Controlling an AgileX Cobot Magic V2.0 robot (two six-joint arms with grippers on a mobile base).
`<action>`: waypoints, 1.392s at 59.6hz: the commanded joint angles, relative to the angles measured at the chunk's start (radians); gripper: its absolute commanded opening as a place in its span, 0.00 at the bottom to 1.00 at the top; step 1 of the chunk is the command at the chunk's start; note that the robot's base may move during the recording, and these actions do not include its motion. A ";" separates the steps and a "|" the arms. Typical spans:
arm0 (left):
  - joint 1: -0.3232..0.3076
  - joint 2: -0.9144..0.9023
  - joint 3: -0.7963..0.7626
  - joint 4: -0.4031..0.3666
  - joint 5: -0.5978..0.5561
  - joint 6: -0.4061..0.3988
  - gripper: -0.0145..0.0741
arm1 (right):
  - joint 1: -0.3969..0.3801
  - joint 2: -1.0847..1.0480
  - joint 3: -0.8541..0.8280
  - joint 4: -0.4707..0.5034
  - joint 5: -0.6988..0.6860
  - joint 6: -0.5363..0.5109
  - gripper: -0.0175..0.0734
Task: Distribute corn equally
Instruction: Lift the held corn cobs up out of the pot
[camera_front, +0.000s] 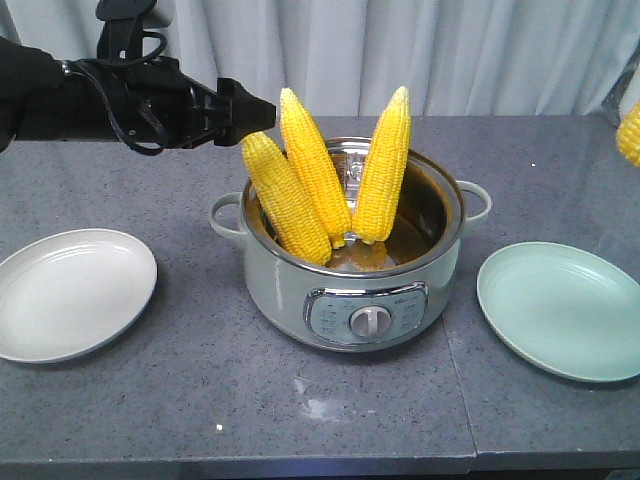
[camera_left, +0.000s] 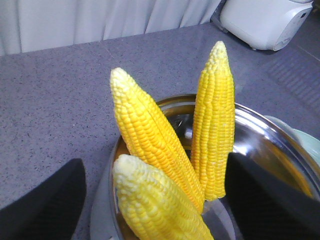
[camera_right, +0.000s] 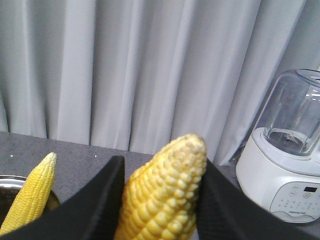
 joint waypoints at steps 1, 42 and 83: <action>-0.010 -0.023 -0.033 -0.045 -0.044 -0.002 0.77 | -0.004 -0.009 -0.031 -0.027 -0.083 0.000 0.19; -0.062 0.085 -0.033 -0.123 -0.167 -0.001 0.63 | -0.004 -0.009 -0.031 -0.030 -0.077 0.000 0.19; -0.048 -0.133 -0.137 -0.127 -0.157 0.009 0.15 | -0.004 -0.009 -0.031 -0.026 -0.063 0.000 0.19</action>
